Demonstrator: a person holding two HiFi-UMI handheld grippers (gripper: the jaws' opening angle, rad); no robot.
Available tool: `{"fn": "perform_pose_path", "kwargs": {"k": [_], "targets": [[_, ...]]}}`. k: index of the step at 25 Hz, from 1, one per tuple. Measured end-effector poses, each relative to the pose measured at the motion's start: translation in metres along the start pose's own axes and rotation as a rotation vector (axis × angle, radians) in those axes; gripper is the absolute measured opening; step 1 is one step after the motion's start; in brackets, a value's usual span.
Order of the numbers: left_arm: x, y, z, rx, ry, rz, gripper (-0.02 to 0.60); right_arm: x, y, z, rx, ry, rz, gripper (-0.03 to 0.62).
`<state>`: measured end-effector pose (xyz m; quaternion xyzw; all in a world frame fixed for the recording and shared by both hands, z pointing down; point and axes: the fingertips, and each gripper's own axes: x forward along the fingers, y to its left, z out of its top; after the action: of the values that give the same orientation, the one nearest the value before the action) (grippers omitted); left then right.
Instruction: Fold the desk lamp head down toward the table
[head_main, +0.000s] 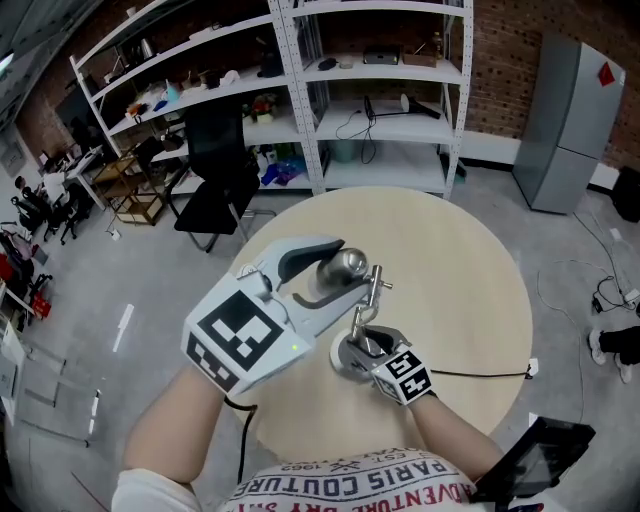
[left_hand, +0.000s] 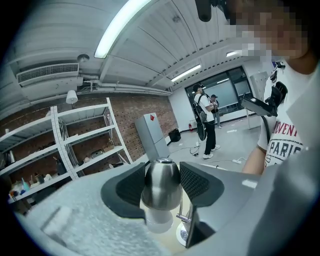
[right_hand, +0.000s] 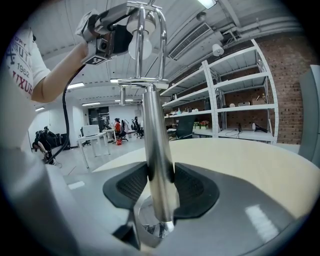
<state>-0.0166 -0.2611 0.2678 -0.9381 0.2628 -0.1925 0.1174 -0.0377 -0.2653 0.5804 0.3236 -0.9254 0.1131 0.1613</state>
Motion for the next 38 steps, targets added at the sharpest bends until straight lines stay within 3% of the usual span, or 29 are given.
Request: {"fn": "perform_pose_path", "kwargs": {"k": [13, 38], "targets": [[-0.007, 0.007, 0.0, -0.077, -0.048, 0.038, 0.219, -0.004, -0.002, 0.001, 0.005, -0.004, 0.002, 0.17], [-0.041, 0.037, -0.044, -0.267, -0.086, 0.084, 0.215, -0.002, -0.002, -0.003, 0.011, -0.008, -0.023, 0.169]]}}
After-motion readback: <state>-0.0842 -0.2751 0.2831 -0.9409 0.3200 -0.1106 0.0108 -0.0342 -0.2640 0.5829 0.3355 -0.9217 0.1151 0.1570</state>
